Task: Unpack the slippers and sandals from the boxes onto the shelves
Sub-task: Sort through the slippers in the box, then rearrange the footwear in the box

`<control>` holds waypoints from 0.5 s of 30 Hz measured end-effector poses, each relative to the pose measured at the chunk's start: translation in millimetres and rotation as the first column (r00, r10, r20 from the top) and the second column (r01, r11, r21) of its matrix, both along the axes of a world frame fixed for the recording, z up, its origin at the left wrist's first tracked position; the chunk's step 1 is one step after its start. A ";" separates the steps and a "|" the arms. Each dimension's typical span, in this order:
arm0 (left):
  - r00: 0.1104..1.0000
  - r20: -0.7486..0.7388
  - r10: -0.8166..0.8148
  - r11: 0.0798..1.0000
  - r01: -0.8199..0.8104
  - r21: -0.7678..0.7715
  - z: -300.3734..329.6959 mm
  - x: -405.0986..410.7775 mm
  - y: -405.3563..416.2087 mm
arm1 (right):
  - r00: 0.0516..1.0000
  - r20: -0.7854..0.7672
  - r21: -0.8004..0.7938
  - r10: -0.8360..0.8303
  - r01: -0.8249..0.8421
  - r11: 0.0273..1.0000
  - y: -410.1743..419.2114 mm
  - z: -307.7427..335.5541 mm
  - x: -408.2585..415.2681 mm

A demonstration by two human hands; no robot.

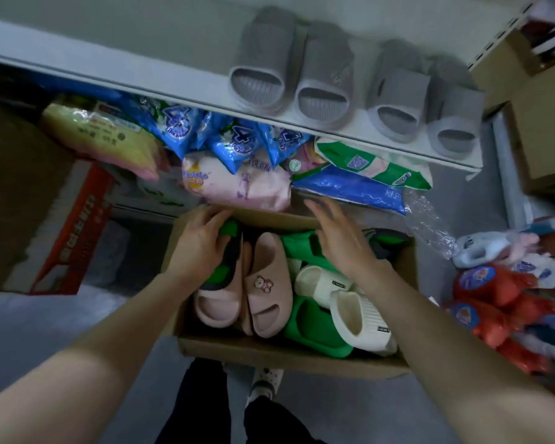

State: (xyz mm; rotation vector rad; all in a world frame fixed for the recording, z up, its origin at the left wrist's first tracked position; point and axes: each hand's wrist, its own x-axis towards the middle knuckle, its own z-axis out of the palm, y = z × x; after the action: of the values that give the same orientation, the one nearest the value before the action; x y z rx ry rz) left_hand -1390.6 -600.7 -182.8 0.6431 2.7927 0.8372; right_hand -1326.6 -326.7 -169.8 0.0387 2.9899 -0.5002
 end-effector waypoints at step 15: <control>0.992 0.069 0.104 0.922 -0.070 -0.380 -66.3 32.1 -18.3 | 0.866 0.394 0.126 -0.307 0.280 0.952 0.8 -113.1 14.7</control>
State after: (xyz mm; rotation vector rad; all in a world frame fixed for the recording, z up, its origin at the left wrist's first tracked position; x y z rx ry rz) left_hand -1358.5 -619.1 -249.1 0.4077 2.8023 0.3096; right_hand -1311.9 -325.9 -282.9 0.5444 2.5885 -0.3651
